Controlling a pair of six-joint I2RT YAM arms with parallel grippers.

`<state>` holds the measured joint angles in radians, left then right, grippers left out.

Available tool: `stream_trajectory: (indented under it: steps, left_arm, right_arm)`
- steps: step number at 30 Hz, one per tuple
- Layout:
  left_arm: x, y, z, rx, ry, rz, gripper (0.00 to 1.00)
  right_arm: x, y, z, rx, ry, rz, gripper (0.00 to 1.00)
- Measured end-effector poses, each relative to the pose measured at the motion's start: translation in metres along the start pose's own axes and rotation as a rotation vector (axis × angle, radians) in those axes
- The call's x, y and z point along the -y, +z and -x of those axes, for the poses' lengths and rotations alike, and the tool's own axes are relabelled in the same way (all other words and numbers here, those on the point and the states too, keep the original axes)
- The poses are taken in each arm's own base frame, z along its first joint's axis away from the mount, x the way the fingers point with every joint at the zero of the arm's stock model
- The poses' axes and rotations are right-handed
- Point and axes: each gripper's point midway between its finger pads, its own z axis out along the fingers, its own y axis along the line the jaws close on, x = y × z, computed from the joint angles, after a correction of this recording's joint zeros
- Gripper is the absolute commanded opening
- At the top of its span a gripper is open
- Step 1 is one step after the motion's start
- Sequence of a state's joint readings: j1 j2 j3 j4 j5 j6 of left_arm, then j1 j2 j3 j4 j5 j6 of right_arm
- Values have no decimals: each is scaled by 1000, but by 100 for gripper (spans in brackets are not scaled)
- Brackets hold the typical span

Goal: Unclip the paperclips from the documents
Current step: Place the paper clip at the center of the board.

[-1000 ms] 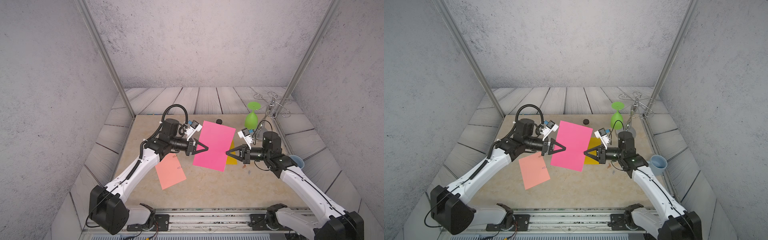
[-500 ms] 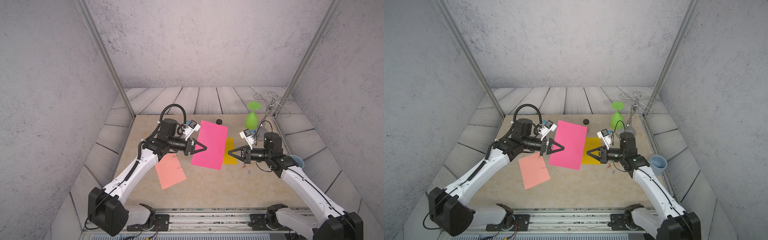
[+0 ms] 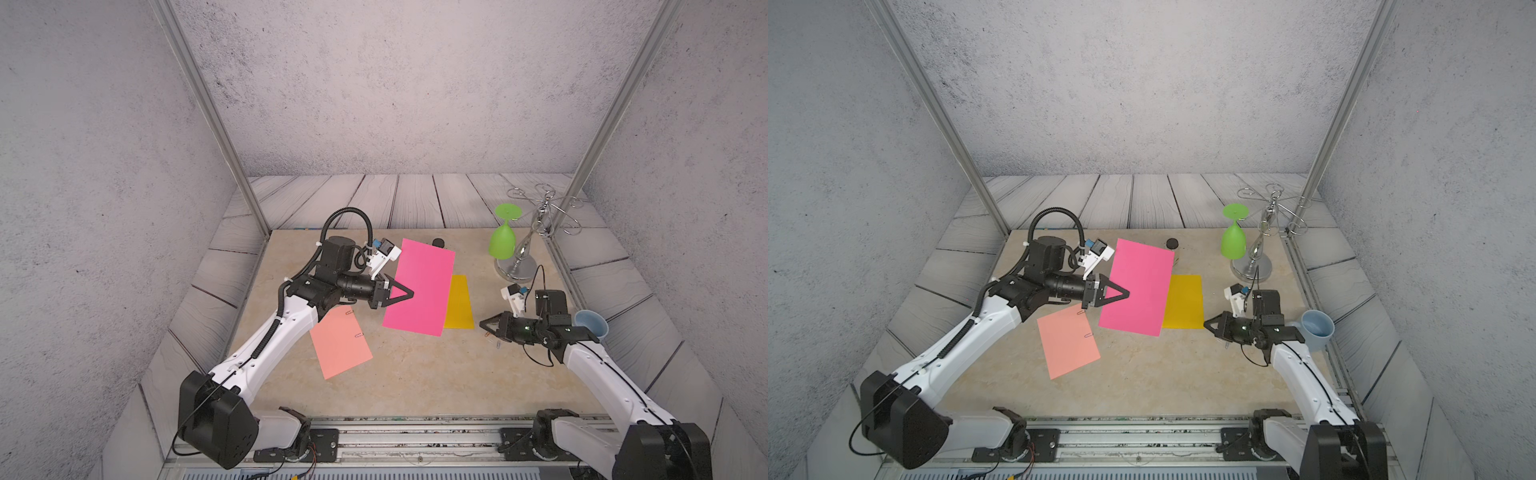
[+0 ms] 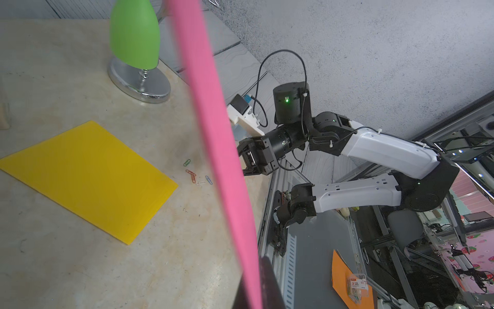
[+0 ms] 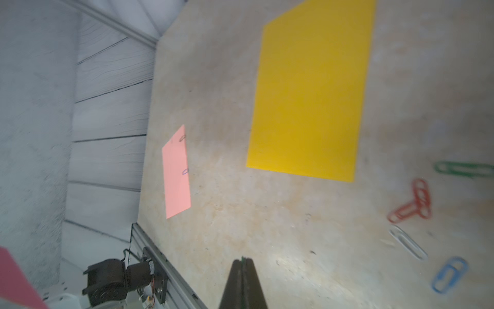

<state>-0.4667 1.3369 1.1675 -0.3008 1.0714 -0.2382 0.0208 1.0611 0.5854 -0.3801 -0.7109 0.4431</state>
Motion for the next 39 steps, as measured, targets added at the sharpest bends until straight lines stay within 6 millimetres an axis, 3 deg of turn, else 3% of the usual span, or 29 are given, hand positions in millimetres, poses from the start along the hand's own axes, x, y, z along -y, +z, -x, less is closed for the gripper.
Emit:
stream_trajectory:
  steps: [3,7,19,23,29,34,39]
  left_arm:
    - [-7,3,-2,-4,-18,7,0]
    - [-14,6,-5,-9,-34,15,0]
    - [-21,8,-8,-11,-42,30,0]
    - [-25,10,-9,-15,-49,36,0]
    - [-33,14,-12,-25,-66,42,0]
    - [-50,25,-16,-48,-99,60,0]
    - [-64,38,-14,-70,-117,72,0]
  right_arm:
    - [32,1,-10,-2,111,-105,0]
    - [59,2,-18,-16,201,-211,0]
    - [100,12,-29,-67,311,-359,0]
    - [104,13,-30,-73,319,-373,6]
    - [105,12,-29,-69,315,-384,25]
    - [105,9,-31,-75,315,-398,27]
    - [95,1,-21,-48,286,-385,29]
